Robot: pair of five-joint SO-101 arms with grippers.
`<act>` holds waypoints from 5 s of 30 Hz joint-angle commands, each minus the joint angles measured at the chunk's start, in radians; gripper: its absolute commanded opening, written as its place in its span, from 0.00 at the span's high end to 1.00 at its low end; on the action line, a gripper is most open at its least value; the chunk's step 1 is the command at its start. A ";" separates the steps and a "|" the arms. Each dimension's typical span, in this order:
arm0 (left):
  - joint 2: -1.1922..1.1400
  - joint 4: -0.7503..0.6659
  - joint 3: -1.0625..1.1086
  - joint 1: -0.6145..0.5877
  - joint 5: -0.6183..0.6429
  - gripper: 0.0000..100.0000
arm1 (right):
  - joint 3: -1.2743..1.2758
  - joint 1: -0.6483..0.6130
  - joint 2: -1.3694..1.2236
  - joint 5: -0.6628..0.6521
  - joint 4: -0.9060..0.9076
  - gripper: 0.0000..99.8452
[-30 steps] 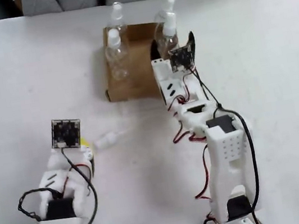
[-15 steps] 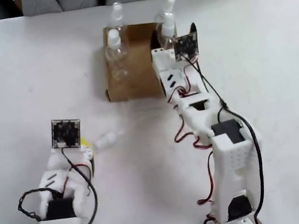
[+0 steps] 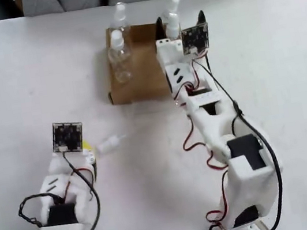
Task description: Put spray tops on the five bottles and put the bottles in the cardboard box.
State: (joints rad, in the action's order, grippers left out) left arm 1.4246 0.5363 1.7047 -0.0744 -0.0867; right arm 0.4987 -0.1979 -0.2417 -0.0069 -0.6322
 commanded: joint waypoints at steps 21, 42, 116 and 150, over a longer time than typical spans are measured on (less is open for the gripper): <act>0.010 -0.015 -0.006 -0.010 -0.008 0.98 | 0.255 0.062 0.961 0.008 0.918 0.86; 0.010 -0.014 -0.006 -0.010 -0.008 0.98 | 0.816 -0.145 1.259 0.002 0.943 0.98; 0.010 -0.014 -0.006 -0.008 -0.008 0.98 | 0.856 -0.162 0.946 0.009 0.435 0.98; 0.008 -0.012 -0.006 -0.010 -0.008 0.98 | 0.726 -0.127 0.452 0.000 0.309 0.98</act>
State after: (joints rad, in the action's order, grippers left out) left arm 1.4246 0.5363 1.7047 -0.0790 -0.0867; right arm 1.1707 -0.3284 0.1435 -0.0038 -0.3268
